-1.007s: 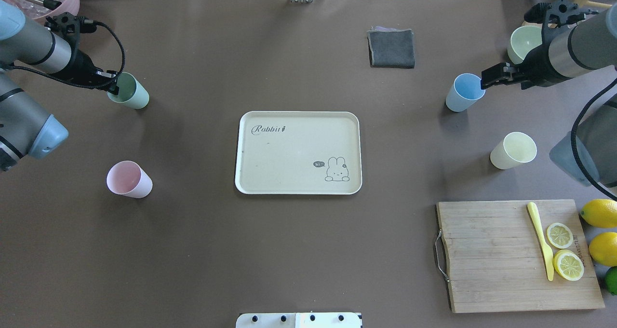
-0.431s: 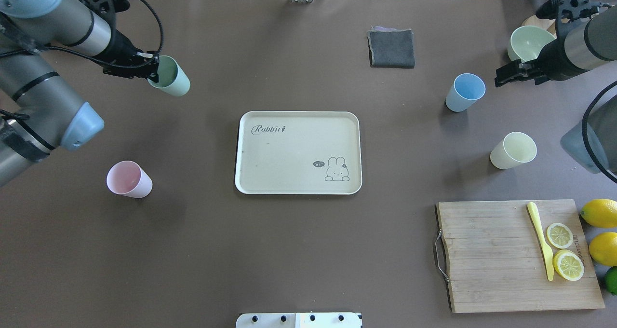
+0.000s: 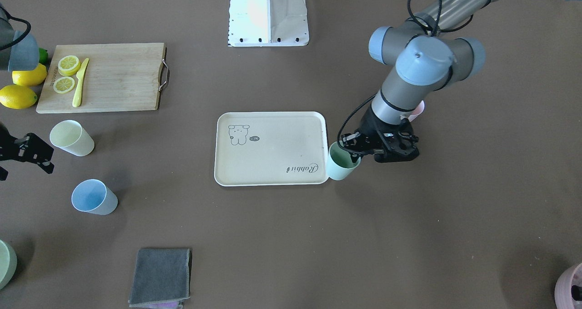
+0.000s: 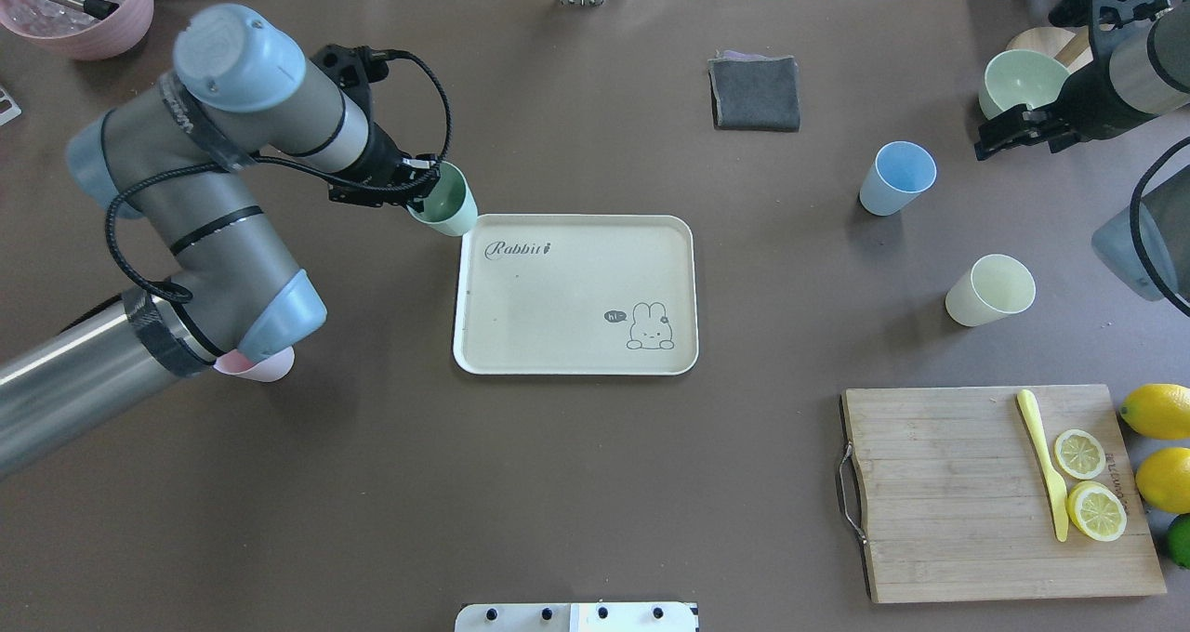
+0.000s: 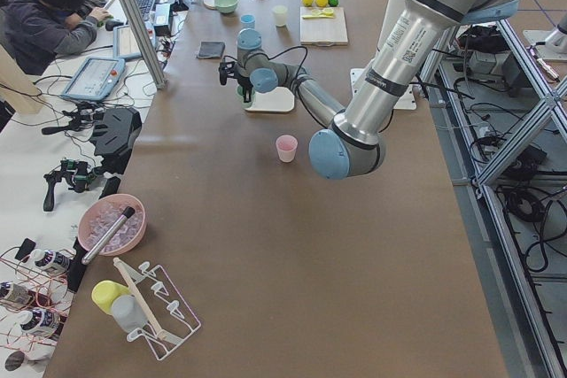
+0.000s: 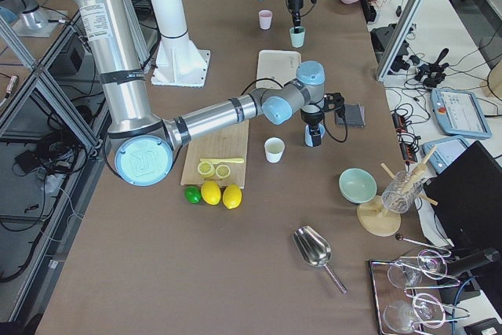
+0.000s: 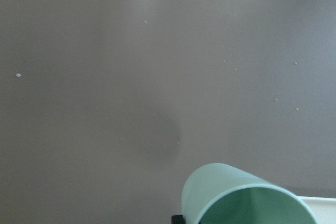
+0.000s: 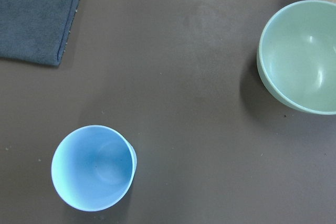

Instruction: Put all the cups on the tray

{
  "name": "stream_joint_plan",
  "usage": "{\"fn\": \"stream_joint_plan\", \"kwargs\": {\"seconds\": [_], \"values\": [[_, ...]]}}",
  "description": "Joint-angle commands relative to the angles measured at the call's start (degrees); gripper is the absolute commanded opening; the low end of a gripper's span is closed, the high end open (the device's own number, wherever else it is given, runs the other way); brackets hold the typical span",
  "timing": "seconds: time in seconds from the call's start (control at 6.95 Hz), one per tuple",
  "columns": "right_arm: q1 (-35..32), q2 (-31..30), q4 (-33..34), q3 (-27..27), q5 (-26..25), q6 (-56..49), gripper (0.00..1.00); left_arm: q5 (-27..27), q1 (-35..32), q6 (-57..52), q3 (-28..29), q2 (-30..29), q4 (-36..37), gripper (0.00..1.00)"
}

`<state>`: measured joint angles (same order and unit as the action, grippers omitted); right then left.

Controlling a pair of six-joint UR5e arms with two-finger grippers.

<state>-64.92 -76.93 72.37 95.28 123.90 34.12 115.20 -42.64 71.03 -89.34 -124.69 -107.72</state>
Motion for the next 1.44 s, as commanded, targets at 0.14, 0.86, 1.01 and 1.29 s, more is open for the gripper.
{"fn": "stream_joint_plan", "kwargs": {"seconds": [0.14, 0.86, 1.01, 1.29], "values": [[-0.5, 0.1, 0.0, -0.4, 2.0, -0.5, 0.99, -4.7, 4.3, 2.0, 2.0, -1.2, -0.7, 0.0], [-3.3, -6.8, -0.3, 4.5, 5.3, -2.3, 0.99, 5.5, -7.0, -3.8, -3.9, -0.7, 3.5, 0.98], [-3.2, -11.4, -4.5, 4.7, 4.7, -3.7, 0.99, 9.6, -11.4, -12.8, -6.9, 3.6, 5.4, 0.98], [-2.2, -15.1, -7.2, 4.7, 4.2, -2.6, 0.96, 11.8, -15.2, -20.0, -7.9, 8.1, 5.3, 0.98]]}}
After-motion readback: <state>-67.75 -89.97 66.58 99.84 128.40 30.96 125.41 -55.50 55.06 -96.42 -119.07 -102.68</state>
